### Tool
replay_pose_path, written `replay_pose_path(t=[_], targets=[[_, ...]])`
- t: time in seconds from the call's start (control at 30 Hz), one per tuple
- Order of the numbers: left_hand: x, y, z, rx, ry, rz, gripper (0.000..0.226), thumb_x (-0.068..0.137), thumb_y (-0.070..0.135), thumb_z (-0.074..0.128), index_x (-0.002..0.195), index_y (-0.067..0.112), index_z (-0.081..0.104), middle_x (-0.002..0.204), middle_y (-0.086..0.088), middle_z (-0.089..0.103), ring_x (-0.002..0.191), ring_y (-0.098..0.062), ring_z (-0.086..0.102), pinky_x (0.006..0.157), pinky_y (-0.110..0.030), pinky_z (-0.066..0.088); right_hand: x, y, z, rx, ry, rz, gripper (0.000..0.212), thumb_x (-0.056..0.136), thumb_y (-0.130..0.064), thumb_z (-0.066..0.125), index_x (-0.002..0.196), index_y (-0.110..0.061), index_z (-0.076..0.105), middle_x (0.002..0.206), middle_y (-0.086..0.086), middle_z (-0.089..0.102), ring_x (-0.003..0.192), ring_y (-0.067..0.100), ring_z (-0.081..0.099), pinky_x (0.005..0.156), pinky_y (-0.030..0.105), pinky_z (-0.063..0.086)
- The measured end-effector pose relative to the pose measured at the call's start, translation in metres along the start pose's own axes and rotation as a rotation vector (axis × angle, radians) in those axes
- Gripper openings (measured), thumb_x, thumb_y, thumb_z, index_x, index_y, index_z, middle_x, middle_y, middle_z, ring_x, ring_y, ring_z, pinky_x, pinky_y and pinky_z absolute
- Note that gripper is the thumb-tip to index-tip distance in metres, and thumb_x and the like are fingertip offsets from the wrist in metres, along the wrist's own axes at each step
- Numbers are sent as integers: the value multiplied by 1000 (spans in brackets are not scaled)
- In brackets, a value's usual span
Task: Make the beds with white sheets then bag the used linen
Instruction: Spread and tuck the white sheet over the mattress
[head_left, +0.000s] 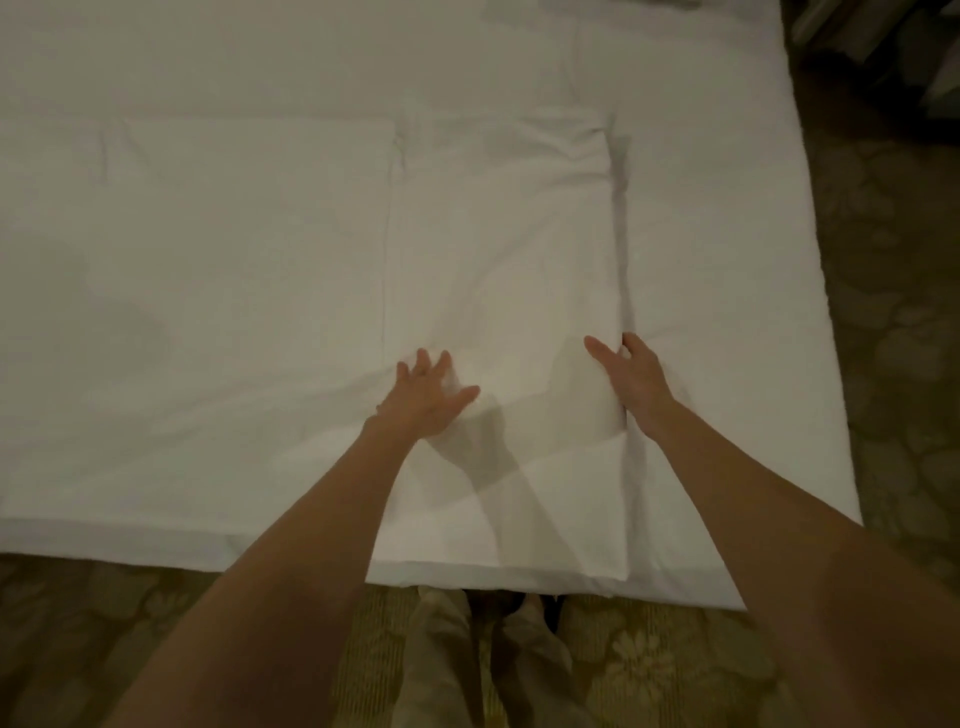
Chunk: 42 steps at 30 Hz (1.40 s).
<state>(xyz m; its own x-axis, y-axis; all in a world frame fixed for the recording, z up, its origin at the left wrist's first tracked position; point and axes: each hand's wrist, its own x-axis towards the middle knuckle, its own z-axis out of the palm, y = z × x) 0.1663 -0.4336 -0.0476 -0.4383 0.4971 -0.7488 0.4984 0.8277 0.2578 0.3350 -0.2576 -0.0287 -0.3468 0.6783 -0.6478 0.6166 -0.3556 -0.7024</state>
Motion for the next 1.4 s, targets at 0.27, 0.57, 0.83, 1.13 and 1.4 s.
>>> replay_pose_path(t=[0.27, 0.57, 0.83, 1.13, 1.4], targets=[[-5, -33, -33, -353, -62, 27, 89, 89, 69, 38, 151, 6, 25, 161, -14, 9, 149, -26, 10, 118, -36, 14, -14, -52, 20, 88, -70, -95, 43, 88, -10, 64, 130, -11, 55, 123, 7, 63, 106, 21, 61, 94, 34, 48], [-12, -63, -144, -1231, -306, -35, 80, 88, 70, 33, 153, 27, 23, 160, -2, 22, 146, -26, 23, 110, -65, 16, -62, -142, 139, -92, -166, -328, 44, 87, -6, 64, 130, -10, 56, 118, 7, 65, 109, 22, 61, 98, 36, 47], [-23, -147, -219, -1449, -304, 124, 74, 82, 76, 38, 119, 16, 62, 98, -9, 67, 88, -27, 68, 70, -36, 57, -95, -192, 291, -234, -377, -378, 85, 86, -14, 61, 154, -30, 13, 145, 5, 46, 123, 23, 53, 100, 36, 47], [7, -280, -176, -1282, -154, -188, 37, 90, 31, 60, 106, -2, 64, 75, -10, 69, 62, -21, 67, 50, -25, 52, -108, -149, 399, -421, -700, -77, 69, 88, -12, 60, 149, -23, 28, 103, 13, 65, 73, 18, 64, 67, 31, 56], [-32, -322, -114, -1014, -221, -385, 59, 72, 11, 82, 121, -7, 56, 107, -22, 69, 86, -34, 68, 66, -39, 57, -124, -27, 338, -220, -454, 341, 23, 96, -30, 51, 90, -13, 65, 78, 1, 70, 66, 11, 66, 63, 23, 49]])
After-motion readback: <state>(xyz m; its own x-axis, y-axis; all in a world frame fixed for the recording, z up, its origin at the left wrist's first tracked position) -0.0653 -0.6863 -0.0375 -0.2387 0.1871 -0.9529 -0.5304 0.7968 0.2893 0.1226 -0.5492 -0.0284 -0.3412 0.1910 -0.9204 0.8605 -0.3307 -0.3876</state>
